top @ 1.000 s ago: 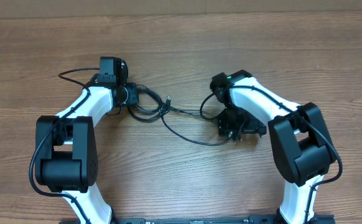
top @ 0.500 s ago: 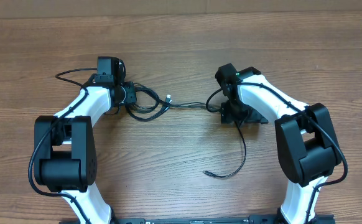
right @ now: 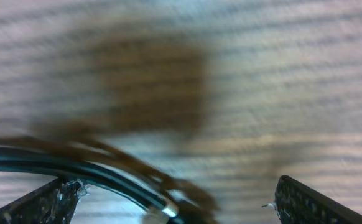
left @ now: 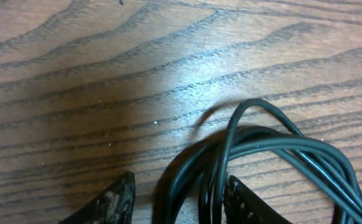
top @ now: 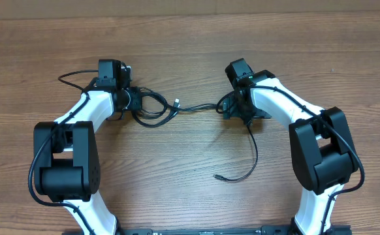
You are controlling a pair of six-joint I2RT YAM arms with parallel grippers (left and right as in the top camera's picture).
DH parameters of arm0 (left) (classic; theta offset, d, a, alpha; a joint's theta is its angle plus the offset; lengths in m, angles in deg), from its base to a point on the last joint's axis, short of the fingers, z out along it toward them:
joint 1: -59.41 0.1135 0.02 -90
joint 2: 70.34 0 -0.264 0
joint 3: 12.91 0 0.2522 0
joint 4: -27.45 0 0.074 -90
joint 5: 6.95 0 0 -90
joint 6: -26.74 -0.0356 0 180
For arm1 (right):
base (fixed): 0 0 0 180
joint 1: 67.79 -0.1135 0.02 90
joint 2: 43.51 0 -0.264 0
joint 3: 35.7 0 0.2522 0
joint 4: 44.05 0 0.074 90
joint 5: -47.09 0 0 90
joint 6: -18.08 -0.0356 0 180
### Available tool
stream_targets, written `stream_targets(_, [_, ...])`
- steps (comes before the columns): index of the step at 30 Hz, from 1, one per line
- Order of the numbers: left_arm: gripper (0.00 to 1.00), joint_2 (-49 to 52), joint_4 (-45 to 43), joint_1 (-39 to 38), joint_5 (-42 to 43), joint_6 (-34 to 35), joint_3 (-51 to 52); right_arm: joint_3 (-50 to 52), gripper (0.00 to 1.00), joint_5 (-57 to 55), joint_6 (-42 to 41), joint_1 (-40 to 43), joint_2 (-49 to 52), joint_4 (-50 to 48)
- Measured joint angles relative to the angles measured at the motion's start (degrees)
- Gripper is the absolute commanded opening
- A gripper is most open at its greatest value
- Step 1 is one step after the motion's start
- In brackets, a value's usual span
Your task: Untangle cables
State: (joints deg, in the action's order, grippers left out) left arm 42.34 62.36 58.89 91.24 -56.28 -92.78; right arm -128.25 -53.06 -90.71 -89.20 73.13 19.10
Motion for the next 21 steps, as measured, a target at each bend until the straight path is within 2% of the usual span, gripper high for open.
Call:
stream_targets(6, [0.41, 0.1, 0.3, 0.8, 2.4, -3.9, 0.0, 0.2, 1.00, 1.0, 0.8, 0.0, 0.2, -3.7])
stream_targets(14, [0.47, 0.5, 2.8, 1.0, 3.7, -6.6, -1.3, 0.3, 1.00, 1.2, 0.9, 0.0, 0.5, -5.9])
stream_targets(17, [0.57, 0.8, 4.6, 1.0, 4.2, -7.4, -2.1, 0.3, 1.00, 0.8, 0.9, 0.0, 0.5, -6.0])
stream_targets(19, [0.68, 0.7, 6.3, 1.0, 4.8, -7.7, -2.3, 0.3, 1.00, 0.2, 0.9, 0.0, 0.5, -6.2])
stream_targets(21, [0.92, 0.6, 7.7, 1.0, 5.9, -8.1, -2.6, 0.3, 1.00, -0.3, 0.9, 0.1, 0.5, -6.4])
